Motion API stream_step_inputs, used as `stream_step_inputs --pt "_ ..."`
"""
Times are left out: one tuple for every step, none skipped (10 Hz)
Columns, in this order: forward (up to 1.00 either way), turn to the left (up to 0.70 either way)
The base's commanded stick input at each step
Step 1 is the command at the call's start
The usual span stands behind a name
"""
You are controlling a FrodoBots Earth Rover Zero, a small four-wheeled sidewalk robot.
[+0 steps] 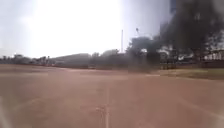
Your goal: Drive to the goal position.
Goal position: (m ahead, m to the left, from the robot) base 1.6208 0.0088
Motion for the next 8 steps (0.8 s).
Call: stream_step_inputs --pt "0.70 0.00" --pt "0.70 0.00" --pt "0.70 0.00" --pt "0.70 0.00" --pt "0.70 0.00" --pt "0.70 0.00" --pt "0.70 0.00" --pt "0.70 0.00"
